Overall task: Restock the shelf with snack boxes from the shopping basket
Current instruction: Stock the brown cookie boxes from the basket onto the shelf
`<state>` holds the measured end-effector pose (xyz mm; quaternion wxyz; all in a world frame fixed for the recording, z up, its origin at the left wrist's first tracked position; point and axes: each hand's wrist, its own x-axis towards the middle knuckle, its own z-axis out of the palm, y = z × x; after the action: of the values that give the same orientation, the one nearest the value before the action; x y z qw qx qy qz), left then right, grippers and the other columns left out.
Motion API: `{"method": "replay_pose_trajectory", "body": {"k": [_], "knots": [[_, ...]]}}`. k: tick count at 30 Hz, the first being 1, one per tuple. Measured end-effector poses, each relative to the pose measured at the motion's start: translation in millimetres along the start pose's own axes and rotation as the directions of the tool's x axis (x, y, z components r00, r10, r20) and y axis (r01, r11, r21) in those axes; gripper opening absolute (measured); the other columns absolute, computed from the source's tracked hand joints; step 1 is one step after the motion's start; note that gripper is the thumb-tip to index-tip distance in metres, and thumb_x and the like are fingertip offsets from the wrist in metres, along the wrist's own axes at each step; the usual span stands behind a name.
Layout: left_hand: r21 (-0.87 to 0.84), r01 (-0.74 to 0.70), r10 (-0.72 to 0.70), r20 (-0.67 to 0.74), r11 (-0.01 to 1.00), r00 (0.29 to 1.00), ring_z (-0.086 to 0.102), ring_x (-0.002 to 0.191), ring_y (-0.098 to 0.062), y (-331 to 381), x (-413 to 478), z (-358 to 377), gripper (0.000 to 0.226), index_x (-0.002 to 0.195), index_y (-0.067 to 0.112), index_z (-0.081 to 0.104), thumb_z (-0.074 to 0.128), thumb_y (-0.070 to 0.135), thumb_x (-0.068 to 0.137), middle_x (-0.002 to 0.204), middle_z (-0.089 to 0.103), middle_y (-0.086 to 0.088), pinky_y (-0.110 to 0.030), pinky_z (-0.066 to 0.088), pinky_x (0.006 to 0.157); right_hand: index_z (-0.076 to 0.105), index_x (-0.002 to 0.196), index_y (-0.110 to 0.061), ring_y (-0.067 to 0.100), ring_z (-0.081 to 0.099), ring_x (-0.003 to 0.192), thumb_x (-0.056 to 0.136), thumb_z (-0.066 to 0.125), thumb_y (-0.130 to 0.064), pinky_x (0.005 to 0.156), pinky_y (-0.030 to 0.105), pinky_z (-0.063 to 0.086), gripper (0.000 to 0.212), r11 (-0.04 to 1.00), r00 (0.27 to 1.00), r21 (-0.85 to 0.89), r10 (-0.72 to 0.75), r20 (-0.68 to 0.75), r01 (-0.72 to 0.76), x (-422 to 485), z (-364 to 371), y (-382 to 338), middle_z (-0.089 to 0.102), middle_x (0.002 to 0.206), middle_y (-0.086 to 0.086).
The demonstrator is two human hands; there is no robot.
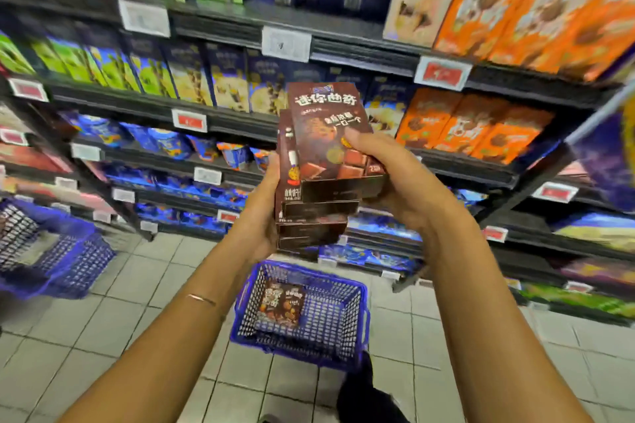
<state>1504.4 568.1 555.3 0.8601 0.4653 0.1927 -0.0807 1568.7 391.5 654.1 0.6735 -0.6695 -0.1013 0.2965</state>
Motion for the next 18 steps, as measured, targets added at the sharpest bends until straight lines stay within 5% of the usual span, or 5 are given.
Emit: {"method": "replay_pose_trajectory", "body": {"k": [3, 7, 11, 13, 18], "knots": [[-0.075, -0.062, 0.072, 0.143, 0.995, 0.987, 0.074, 0.113, -0.029, 38.8, -16.0, 39.7, 0.084, 0.124, 0.022, 0.078, 0.068, 0.085, 0.069, 0.13, 0.073, -0.012, -0.042, 0.061, 0.086, 0.072, 0.116, -0.011, 0.02, 0.072, 0.075, 0.076, 0.071, -0.045, 0.065, 0.029, 0.054, 0.053, 0.997, 0.996, 0.002, -0.082, -0.043, 0.082, -22.8, -0.5, -51.1, 0.076, 0.099, 0.009], [-0.131, -0.043, 0.077, 0.267, 0.99, 0.961, 0.057, 0.136, -0.029, 69.1, -19.0, 81.9, 0.078, 0.15, 0.016, 0.056, 0.053, 0.074, 0.097, 0.156, 0.053, -0.011, -0.049, 0.04, 0.119, 0.083, 0.086, -0.023, 0.02, 0.074, 0.087, 0.076, 0.072, -0.041, 0.092, 0.038, 0.054, 0.023, 0.982, 0.979, 0.006, -0.19, -0.079, 0.191, -46.6, -7.5, -102.4, 0.079, 0.099, 0.006], [-0.11, -0.006, 0.047, 0.377, 0.994, 0.925, 0.071, 0.11, -0.031, 87.7, -18.0, 114.2, 0.078, 0.135, 0.015, 0.069, 0.061, 0.078, 0.089, 0.129, 0.072, -0.012, -0.047, 0.052, 0.098, 0.074, 0.096, -0.019, 0.015, 0.075, 0.072, 0.091, 0.068, -0.026, 0.068, 0.027, 0.058, 0.011, 0.954, 0.956, 0.106, -0.267, -0.125, 0.28, -65.3, -18.9, -137.8, 0.079, 0.085, 0.002], [-0.086, -0.027, 0.057, 0.364, 0.996, 0.93, 0.073, 0.107, -0.033, 95.7, -17.2, 127.6, 0.08, 0.13, 0.015, 0.073, 0.064, 0.081, 0.085, 0.126, 0.073, -0.014, -0.048, 0.055, 0.094, 0.079, 0.082, -0.018, 0.014, 0.074, 0.064, 0.094, 0.065, -0.026, 0.059, 0.023, 0.058, 0.02, 0.951, 0.953, 0.117, -0.271, -0.137, 0.287, -72.3, -26.4, -151.9, 0.078, 0.08, 0.004], [-0.055, -0.061, 0.077, 0.368, 0.997, 0.927, 0.065, 0.126, -0.036, 110.7, -14.0, 165.4, 0.085, 0.139, 0.017, 0.068, 0.064, 0.082, 0.084, 0.141, 0.065, -0.016, -0.053, 0.049, 0.11, 0.081, 0.067, -0.019, 0.017, 0.074, 0.067, 0.092, 0.066, -0.027, 0.068, 0.027, 0.059, 0.031, 0.936, 0.939, 0.128, -0.307, -0.157, 0.328, -76.1, -48.6, -178.7, 0.078, 0.081, 0.005]]}}
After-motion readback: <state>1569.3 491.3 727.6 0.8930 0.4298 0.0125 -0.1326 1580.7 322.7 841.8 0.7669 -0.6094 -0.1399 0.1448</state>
